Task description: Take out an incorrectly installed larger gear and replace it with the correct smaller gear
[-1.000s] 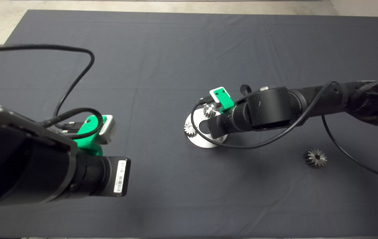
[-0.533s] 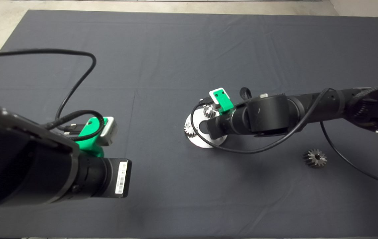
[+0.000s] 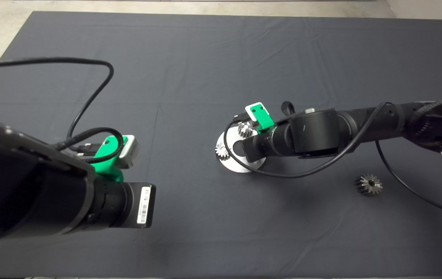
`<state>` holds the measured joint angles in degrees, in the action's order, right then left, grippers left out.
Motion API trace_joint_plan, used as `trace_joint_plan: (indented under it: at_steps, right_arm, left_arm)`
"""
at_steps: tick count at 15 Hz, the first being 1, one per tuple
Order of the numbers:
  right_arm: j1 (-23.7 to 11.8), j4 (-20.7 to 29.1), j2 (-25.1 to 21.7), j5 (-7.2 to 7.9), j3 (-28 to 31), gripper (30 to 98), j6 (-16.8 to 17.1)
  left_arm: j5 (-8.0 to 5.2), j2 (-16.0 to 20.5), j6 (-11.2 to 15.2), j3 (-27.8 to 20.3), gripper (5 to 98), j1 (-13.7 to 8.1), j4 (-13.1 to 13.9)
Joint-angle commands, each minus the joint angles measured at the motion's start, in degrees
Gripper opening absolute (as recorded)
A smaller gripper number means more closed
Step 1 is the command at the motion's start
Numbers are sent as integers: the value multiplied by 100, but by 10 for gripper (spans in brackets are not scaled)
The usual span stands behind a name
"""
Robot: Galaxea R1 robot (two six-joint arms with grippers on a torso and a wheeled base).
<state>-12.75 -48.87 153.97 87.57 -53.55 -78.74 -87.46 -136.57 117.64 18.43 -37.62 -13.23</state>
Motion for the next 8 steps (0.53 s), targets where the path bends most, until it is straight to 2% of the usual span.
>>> trace_joint_plan:
  at_steps: [1,4,8]
  right_arm:
    - [-700,147,-233,525,482,351,-98]
    - [-997,343,-362,525,553,350,-98]
    - [-975,344,-299,516,549,350,-100]
  left_arm:
    - [-404,-24,22,62,53,-44,-83]
    - [-404,-164,22,142,53,-35,-119]
    - [-404,-200,22,150,53,-35,-119]
